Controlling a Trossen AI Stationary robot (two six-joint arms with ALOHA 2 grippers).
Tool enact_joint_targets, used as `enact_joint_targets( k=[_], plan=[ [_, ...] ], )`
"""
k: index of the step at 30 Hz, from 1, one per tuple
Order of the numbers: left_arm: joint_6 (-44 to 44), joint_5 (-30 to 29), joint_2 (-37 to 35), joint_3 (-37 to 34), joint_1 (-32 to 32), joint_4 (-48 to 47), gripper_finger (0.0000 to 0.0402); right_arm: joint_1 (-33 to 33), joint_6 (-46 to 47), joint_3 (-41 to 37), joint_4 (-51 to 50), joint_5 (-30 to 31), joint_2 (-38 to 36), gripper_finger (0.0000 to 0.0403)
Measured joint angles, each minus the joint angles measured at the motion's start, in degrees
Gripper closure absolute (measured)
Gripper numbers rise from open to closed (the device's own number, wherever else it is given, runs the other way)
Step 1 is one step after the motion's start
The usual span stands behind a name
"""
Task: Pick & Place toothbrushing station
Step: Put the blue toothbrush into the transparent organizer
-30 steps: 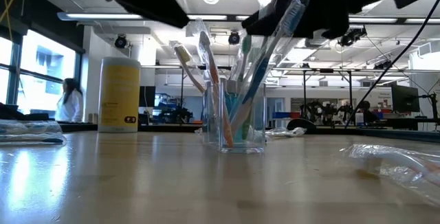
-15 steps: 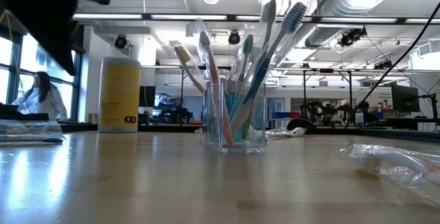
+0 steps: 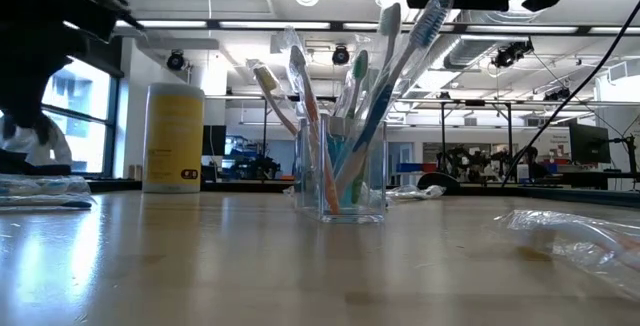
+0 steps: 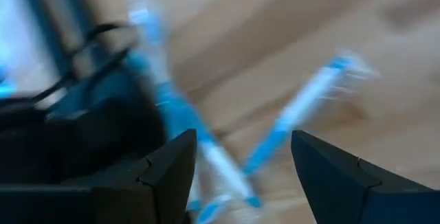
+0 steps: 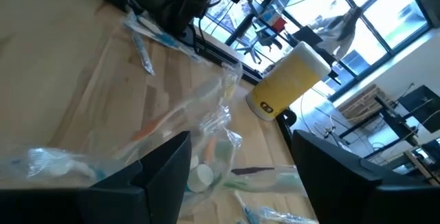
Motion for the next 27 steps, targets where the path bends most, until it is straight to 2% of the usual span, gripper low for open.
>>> enact_joint_targets(
  k=[2, 6, 12, 18, 24, 27],
  plan=[
    [-3.7, 0.7, 0.0, 0.0, 0.0, -4.0, 0.0172, 0.0, 0.1, 0.0, -0.1, 0.0, 0.0, 0.0158],
    [-2.0, 1.0, 0.0, 0.0, 1.3, -6.1, 0.0172, 0.0, 0.5, 0.0, 0.0, -0.1, 0.0, 0.0158],
    [8.4, 1.7, 0.0, -0.3, 8.4, -5.6, 0.0172, 0.0, 1.8, 0.0, 0.0, -0.2, 0.0, 0.0158],
    [22.6, 2.3, 0.0, -4.2, 18.1, -4.9, 0.0172, 0.0, 3.5, 0.0, -0.1, -0.2, 0.0, 0.0158],
    [35.3, 6.7, 0.0, -10.3, 26.9, 4.8, 0.0172, 0.2, 4.5, 0.0, -0.8, -0.2, 0.0, 0.0158],
    [38.9, 7.0, 0.0, -13.2, 30.3, 10.2, 0.0172, 0.2, 5.1, 0.0, -1.5, -0.2, 0.0, 0.0158]
  ],
)
